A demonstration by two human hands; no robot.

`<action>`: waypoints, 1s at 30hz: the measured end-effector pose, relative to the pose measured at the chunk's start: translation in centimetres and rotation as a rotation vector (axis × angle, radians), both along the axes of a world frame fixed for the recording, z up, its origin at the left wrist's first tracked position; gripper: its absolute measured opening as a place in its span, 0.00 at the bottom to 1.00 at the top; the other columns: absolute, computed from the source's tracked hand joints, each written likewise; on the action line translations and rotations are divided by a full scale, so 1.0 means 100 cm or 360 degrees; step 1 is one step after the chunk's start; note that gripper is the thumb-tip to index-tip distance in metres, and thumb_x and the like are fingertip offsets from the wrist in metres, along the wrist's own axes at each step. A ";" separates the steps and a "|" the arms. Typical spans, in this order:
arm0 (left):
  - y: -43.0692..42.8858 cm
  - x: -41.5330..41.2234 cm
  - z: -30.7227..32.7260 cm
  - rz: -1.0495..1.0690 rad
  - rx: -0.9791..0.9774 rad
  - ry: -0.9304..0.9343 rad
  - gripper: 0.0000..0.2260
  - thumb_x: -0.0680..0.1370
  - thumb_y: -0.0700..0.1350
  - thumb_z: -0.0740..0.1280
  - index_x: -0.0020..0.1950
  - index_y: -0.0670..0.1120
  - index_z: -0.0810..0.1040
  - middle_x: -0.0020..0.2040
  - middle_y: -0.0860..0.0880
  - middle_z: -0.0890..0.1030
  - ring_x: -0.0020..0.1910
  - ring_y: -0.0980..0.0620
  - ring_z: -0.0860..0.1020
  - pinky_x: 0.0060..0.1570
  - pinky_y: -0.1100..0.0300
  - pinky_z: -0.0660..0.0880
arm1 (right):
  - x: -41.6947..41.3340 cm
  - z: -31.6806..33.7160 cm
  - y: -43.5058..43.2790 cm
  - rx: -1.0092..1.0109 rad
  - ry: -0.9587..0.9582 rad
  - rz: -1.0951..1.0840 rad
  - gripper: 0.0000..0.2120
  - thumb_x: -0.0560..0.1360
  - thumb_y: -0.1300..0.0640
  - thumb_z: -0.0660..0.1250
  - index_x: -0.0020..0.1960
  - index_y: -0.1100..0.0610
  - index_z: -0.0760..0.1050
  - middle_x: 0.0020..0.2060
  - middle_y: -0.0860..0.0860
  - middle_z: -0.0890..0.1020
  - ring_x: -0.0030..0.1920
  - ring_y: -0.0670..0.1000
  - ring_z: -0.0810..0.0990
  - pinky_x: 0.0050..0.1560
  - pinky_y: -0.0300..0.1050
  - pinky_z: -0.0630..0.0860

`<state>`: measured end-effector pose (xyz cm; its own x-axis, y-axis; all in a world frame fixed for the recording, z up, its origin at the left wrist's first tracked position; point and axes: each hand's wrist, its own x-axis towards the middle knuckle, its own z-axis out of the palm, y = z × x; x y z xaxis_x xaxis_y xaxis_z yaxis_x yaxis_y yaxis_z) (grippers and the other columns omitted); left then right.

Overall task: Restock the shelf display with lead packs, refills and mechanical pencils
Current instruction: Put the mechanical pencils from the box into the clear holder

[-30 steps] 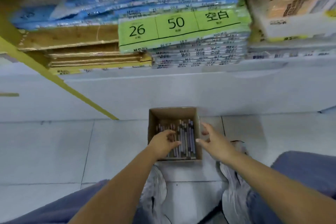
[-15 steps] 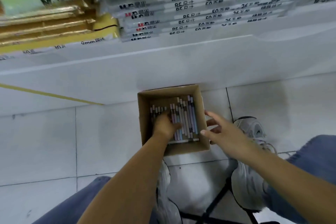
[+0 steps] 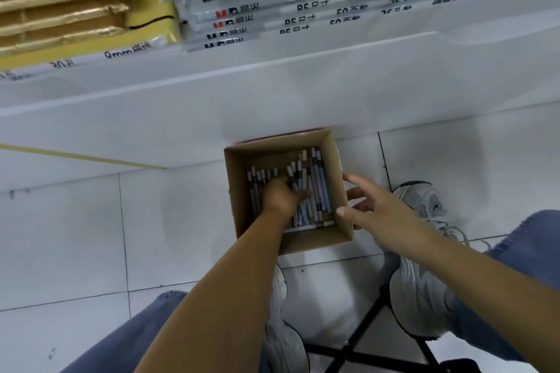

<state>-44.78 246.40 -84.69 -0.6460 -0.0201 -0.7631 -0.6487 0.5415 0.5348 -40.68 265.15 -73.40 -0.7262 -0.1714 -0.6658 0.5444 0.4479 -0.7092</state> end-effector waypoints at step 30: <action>0.020 -0.010 0.004 0.0295 0.0491 -0.0388 0.19 0.75 0.42 0.74 0.65 0.43 0.78 0.62 0.42 0.82 0.60 0.43 0.80 0.64 0.48 0.75 | 0.000 0.001 0.002 -0.0180 -0.0009 -0.0117 0.26 0.76 0.57 0.69 0.65 0.36 0.64 0.56 0.48 0.75 0.50 0.52 0.81 0.44 0.36 0.80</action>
